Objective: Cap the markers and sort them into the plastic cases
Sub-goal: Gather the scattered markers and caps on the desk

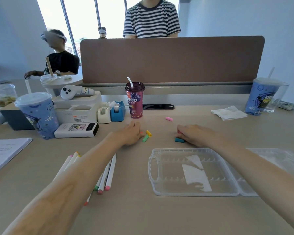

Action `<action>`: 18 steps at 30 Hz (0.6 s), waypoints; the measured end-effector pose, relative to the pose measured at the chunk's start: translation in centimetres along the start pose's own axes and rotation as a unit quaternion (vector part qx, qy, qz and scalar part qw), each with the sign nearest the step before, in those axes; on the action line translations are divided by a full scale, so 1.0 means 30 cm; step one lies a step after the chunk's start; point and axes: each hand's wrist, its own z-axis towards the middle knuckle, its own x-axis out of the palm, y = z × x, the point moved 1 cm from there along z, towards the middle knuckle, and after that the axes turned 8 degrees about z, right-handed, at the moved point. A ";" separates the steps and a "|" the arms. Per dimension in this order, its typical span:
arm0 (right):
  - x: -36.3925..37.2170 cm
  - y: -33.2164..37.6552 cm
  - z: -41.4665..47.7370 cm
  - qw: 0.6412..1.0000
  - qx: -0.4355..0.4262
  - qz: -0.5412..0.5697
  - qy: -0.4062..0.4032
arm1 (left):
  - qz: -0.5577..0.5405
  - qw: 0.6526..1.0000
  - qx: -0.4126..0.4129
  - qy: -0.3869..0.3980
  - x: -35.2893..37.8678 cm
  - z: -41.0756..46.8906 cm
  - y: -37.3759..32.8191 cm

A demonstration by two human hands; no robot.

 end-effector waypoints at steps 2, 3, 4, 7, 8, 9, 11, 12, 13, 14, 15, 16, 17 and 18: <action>0.005 -0.004 -0.006 1.000 -0.009 -0.023 -0.005 | 0.022 1.000 0.017 -0.002 0.010 -0.002 0.007; 0.005 -0.004 -0.007 0.999 -0.012 -0.032 -0.004 | 0.032 0.999 0.023 -0.013 0.014 -0.005 0.008; 0.004 -0.002 -0.007 0.999 -0.013 -0.042 -0.004 | 0.046 0.998 0.029 -0.020 0.016 -0.009 0.005; -0.003 0.006 -0.007 0.998 -0.006 -0.056 -0.009 | 0.075 0.996 0.033 -0.047 0.009 -0.028 -0.012; -0.002 0.006 -0.007 0.999 -0.003 -0.053 -0.012 | 0.086 0.995 0.027 -0.050 0.006 -0.029 -0.018; 0.000 0.006 -0.007 0.999 0.002 -0.046 -0.016 | 0.093 0.994 0.022 -0.050 0.001 -0.034 -0.025; 0.001 0.007 -0.009 0.999 0.019 0.004 -0.031 | 0.100 0.994 0.017 -0.047 0.001 -0.030 -0.030; 0.000 0.009 -0.009 0.998 0.026 0.041 -0.041 | 0.097 0.994 0.014 -0.045 0.002 -0.026 -0.030; -0.004 0.012 -0.009 0.996 0.030 0.072 -0.050 | 0.089 0.995 0.011 -0.044 0.004 -0.022 -0.029; -0.009 0.016 -0.010 0.994 0.030 0.091 -0.058 | 0.083 0.996 0.007 -0.044 0.007 -0.018 -0.026; -0.017 0.023 -0.012 0.993 0.027 0.100 -0.061 | 0.079 0.996 0.004 -0.045 0.010 -0.016 -0.025; -0.026 0.031 -0.016 0.992 0.026 0.106 -0.061 | 0.076 0.996 0.002 -0.045 0.011 -0.014 -0.024; -0.034 0.040 -0.021 0.992 0.025 0.112 -0.060 | 0.071 0.996 0.000 -0.049 0.010 -0.015 -0.026; -0.043 0.051 -0.028 0.991 0.018 0.120 -0.058 | 0.068 0.996 -0.002 -0.050 0.009 -0.013 -0.026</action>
